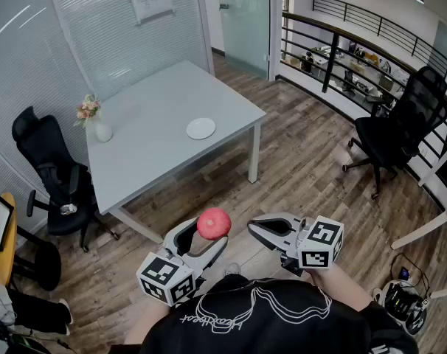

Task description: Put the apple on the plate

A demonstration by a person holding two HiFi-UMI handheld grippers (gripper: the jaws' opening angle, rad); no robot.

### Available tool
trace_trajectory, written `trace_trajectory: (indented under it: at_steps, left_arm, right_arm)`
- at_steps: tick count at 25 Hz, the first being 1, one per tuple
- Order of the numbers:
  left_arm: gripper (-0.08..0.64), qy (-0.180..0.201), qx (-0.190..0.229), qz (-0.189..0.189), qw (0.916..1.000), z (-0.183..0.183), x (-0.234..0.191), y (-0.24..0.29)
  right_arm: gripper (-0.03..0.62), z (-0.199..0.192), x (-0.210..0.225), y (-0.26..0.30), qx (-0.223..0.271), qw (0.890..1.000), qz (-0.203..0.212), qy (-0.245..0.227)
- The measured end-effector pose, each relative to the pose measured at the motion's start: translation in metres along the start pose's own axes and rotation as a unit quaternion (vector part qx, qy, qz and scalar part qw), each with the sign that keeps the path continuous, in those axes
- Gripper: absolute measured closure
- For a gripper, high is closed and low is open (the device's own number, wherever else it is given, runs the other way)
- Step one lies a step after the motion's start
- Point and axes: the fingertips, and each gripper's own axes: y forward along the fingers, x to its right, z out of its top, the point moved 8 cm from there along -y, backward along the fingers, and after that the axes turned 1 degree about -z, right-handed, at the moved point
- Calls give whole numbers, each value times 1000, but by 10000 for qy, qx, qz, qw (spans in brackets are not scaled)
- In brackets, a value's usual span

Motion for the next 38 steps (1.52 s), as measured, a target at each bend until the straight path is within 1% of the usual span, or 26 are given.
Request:
trace_trajectory:
  at_steps: [9,13,19,22,25,29,32,38]
  left_arm:
    - [244,33,-10,-122,9999,1,4,11]
    - [244,48,1,-194,9998,4,4,19]
    - [244,111,-8,-234,9997,10,1,29]
    - [244,129,-49,-243,9996,12,-4,34]
    - [244,127,-58,-259,9996,14,-10,42]
    - [244,120,-62,-296,9995,16,-22,56]
    - [244,92,-65,-295,9995,16,-37,65]
    - [244,-28,-93,-258,9996,24,-83,86]
  right_arm:
    - [584,0,3,-6,24,10000,-13,-24]
    - [583,1,5,-10,-47,9996,-186,-199]
    - [583,4,17,-13,154,9996,-230,-83]
    - [583,5,25,-10,161,9994,-302,-28]
    - [583,6,35,-8,195,9994,-280,2]
    - [583,9,50,-2,227,9994,-277,25]
    - [583,10,66,8,165,9994,-316,43]
    - [583,23,104,41,76,9993,-324,146]
